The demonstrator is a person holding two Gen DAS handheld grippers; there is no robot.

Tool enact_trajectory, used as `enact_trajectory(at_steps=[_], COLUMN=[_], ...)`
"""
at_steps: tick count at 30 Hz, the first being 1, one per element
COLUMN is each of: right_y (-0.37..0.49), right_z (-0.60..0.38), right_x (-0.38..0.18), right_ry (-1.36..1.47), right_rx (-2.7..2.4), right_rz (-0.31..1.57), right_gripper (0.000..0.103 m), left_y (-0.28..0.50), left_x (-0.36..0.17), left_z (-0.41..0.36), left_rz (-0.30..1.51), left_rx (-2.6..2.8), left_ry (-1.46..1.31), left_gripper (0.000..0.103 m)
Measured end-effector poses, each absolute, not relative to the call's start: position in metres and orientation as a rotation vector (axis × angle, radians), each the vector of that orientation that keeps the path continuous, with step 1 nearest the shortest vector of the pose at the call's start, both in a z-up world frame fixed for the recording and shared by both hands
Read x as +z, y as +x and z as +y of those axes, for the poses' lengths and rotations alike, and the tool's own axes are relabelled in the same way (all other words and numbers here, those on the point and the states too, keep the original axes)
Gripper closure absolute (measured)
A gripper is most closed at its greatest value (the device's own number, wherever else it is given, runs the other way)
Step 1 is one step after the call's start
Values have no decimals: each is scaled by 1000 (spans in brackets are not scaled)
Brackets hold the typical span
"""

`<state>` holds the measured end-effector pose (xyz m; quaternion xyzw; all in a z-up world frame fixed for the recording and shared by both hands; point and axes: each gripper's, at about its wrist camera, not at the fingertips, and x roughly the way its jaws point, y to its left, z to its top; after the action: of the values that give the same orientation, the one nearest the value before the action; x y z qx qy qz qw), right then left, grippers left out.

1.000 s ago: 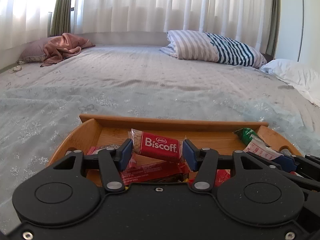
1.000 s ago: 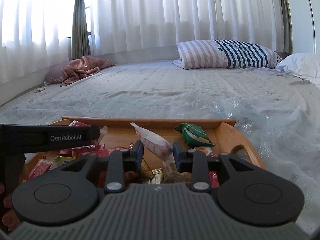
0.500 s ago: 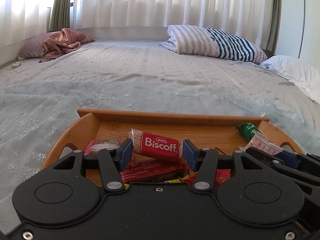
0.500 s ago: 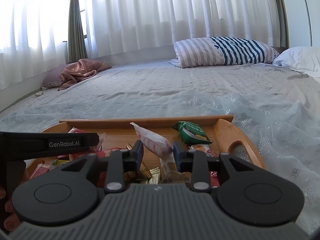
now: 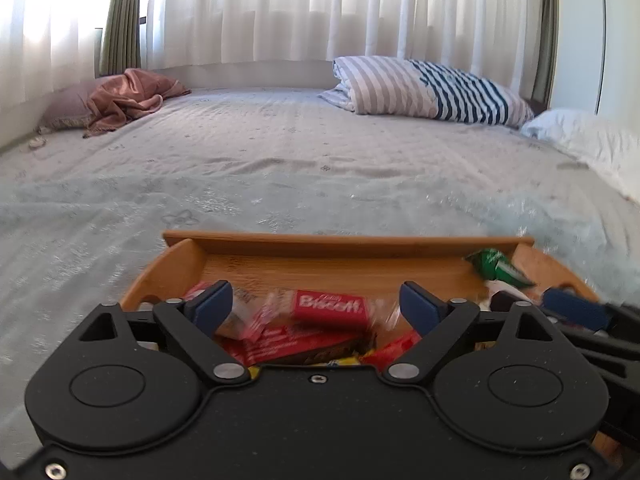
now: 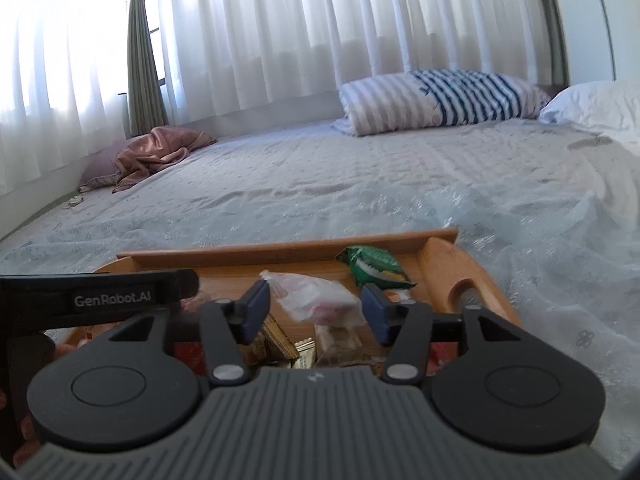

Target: Organize snacks

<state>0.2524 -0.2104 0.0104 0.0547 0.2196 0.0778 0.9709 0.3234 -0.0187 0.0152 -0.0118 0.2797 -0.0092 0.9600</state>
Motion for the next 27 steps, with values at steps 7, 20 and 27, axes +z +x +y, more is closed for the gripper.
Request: enact_trajectory(at_steps=[7,20,27], right_y=[218,169,141], right_z=[-212,-228,-235], right_x=[24,37,31], right_ry=[48,94,88], right_rx=[162,169,182], right_rz=[391,403,422], right_gripper=[18,14,12], left_y=[292,221,185], left_x=[24,43,34], left_z=[-18,-22,-19], left_rz=[574,569,585], left_rx=[-20,-15,-7], left_ry=[6,37,31], left_gripper=[3,0,0])
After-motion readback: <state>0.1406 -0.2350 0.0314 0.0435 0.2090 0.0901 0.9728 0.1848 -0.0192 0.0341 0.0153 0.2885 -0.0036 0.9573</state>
